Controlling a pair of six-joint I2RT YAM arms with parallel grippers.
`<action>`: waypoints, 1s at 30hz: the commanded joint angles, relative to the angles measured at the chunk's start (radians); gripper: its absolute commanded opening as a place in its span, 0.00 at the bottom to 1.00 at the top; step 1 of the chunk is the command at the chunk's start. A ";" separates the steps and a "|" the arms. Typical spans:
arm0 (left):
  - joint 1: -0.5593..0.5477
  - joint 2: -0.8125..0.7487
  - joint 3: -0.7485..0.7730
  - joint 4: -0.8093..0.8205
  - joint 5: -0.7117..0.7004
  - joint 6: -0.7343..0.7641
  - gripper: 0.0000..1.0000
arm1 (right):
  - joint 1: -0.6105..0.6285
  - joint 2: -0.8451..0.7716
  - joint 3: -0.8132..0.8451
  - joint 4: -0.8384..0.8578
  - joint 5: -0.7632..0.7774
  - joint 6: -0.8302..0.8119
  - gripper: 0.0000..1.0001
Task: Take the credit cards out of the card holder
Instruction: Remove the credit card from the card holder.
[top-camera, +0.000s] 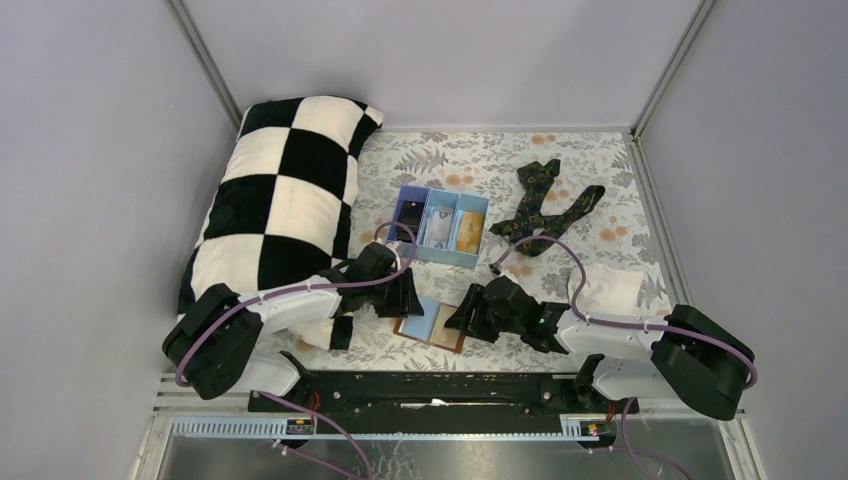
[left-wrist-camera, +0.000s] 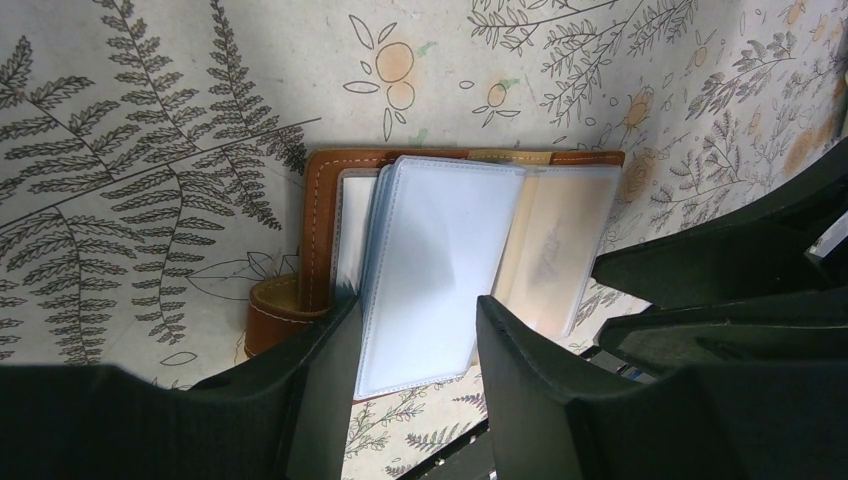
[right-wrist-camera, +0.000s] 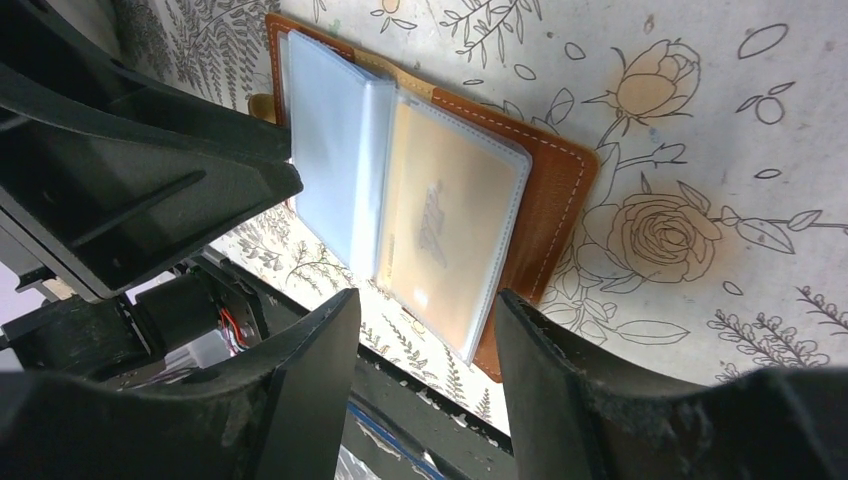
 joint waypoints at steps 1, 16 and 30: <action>-0.001 0.020 -0.017 -0.011 -0.008 0.007 0.51 | 0.008 0.005 0.035 0.039 -0.011 -0.004 0.59; -0.001 0.023 -0.022 -0.003 -0.004 0.006 0.51 | 0.009 0.037 0.051 0.074 -0.034 -0.011 0.58; 0.000 0.019 -0.045 0.013 0.005 0.003 0.51 | 0.014 0.041 0.059 0.109 -0.052 -0.007 0.57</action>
